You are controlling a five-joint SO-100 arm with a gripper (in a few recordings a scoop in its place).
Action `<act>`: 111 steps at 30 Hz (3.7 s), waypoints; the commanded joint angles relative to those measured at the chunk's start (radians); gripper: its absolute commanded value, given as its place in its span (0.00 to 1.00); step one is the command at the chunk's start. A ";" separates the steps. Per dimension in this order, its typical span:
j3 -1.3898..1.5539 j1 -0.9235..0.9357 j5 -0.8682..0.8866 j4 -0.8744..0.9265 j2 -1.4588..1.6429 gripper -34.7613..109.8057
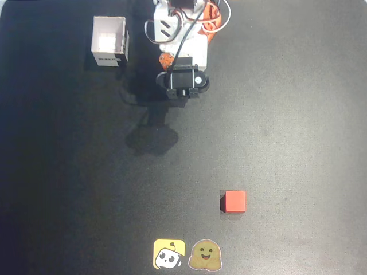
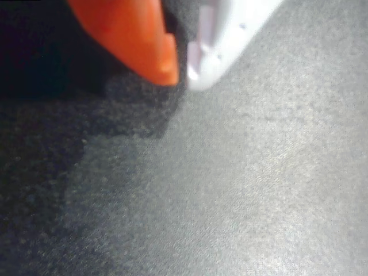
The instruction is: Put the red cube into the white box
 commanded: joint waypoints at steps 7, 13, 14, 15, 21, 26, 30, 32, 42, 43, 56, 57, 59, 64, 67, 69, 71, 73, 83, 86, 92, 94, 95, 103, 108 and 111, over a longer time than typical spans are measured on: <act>-0.005 0.005 0.005 0.005 0.005 0.24; -0.005 0.005 0.005 0.005 0.005 0.24; -0.005 0.005 0.005 0.005 0.005 0.24; -0.005 0.005 0.005 0.005 0.005 0.24; -0.005 0.005 0.005 0.005 0.005 0.24; -0.005 0.005 0.005 0.005 0.005 0.24; -0.005 0.005 0.005 0.005 0.005 0.24; -0.005 0.005 0.005 0.005 0.005 0.24; -0.005 0.005 0.005 0.005 0.005 0.24; -0.005 0.005 0.005 0.005 0.005 0.24; -0.112 -0.041 0.003 -0.034 -0.080 0.24; -0.170 -0.049 0.003 -0.044 -0.172 0.24; -0.339 -0.069 0.000 -0.046 -0.419 0.24; -0.635 -0.120 0.003 -0.023 -0.704 0.24; -0.721 -0.156 0.028 -0.071 -0.847 0.24; -0.830 -0.173 0.035 -0.071 -0.991 0.24; -0.945 -0.193 0.049 -0.072 -1.115 0.24; -1.062 -0.213 0.067 -0.069 -1.238 0.24; -1.470 -0.295 0.146 -0.144 -1.683 0.36; -1.551 -0.313 0.166 -0.166 -1.772 0.39; -1.709 -0.350 0.224 -0.172 -1.940 0.43; -1.747 -0.357 0.238 -0.175 -1.993 0.43; -1.769 -0.360 0.241 -0.175 -2.019 0.43; -1.821 -0.364 0.253 -0.239 -2.138 0.43; -1.839 -0.364 0.264 -0.265 -2.195 0.43; -1.844 -0.364 0.264 -0.285 -2.221 0.43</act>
